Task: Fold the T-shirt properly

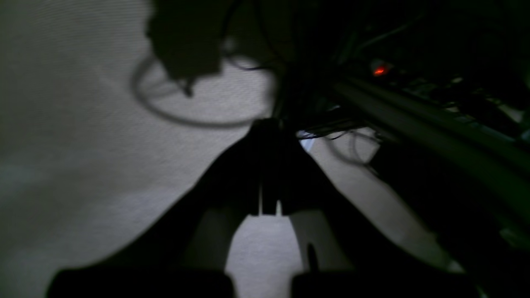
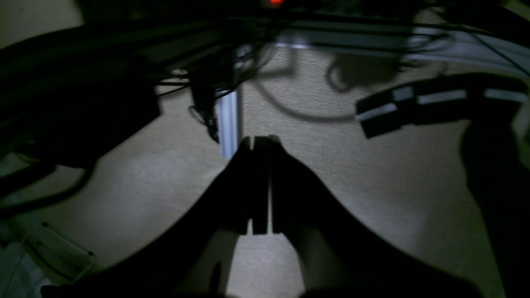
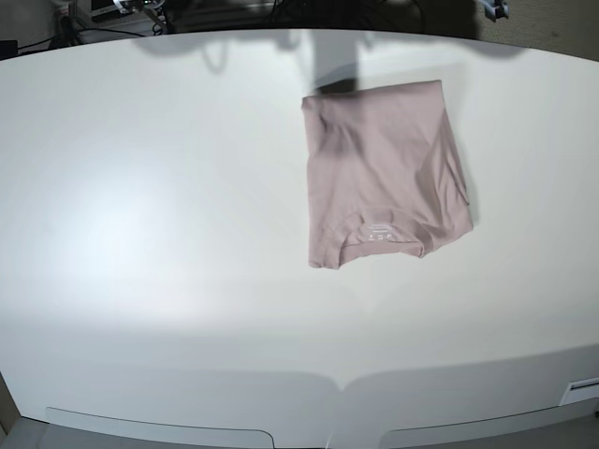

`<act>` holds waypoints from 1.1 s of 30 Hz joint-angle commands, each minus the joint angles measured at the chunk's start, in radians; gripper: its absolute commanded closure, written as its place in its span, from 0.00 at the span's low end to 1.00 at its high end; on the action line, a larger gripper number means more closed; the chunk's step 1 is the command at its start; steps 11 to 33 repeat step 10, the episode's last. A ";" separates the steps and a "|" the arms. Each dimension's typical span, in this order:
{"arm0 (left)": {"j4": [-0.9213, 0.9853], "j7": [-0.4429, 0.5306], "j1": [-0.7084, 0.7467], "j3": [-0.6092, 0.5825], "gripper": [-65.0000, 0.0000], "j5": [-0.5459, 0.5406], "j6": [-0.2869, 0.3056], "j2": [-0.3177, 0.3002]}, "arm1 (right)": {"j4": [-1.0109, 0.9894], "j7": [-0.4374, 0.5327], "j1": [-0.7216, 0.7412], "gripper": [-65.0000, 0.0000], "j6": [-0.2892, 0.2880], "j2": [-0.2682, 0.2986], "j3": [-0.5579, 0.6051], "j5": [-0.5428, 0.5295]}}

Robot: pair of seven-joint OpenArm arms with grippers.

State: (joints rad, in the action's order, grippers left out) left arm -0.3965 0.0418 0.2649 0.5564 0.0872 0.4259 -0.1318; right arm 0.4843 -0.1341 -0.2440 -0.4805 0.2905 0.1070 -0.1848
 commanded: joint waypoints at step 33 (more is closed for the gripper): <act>-0.003 0.031 0.006 0.003 1.00 0.055 0.000 0.031 | 0.002 0.029 -0.003 1.00 0.035 0.020 0.001 -0.001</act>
